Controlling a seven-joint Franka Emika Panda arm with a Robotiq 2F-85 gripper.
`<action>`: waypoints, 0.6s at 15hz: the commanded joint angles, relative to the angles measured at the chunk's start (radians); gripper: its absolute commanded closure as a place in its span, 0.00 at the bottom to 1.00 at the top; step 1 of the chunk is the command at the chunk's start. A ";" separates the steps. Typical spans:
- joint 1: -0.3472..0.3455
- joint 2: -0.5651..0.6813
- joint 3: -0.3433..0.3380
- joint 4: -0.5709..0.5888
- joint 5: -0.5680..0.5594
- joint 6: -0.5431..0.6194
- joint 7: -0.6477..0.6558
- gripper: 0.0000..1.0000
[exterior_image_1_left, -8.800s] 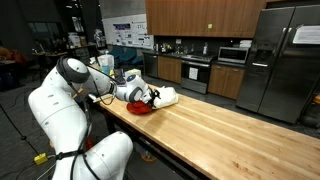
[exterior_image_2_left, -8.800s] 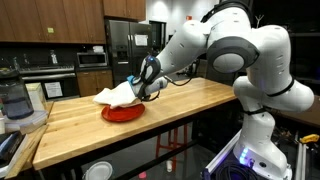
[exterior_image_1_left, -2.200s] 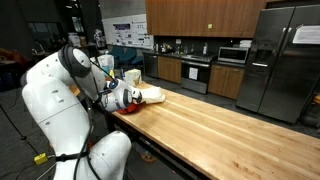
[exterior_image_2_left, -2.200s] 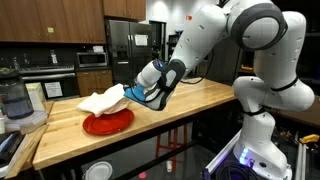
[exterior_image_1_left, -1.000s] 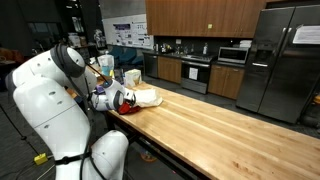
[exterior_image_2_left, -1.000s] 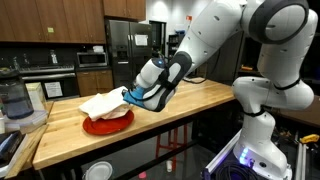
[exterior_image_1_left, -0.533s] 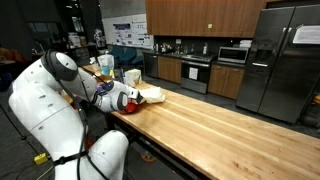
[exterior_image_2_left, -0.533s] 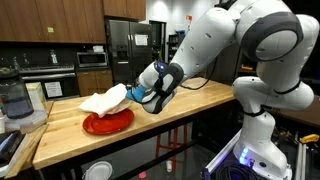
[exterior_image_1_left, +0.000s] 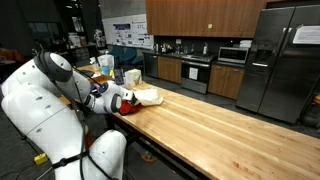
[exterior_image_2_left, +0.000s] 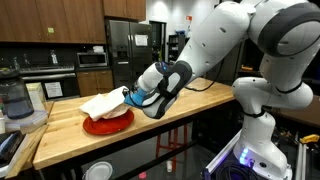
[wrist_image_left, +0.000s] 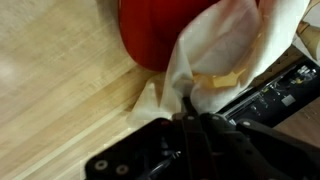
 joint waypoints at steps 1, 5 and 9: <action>0.066 -0.136 -0.035 -0.040 -0.027 -0.044 -0.043 0.99; 0.064 0.003 -0.071 -0.010 0.029 0.016 0.020 0.99; 0.053 0.072 -0.092 -0.007 0.051 0.055 0.020 0.99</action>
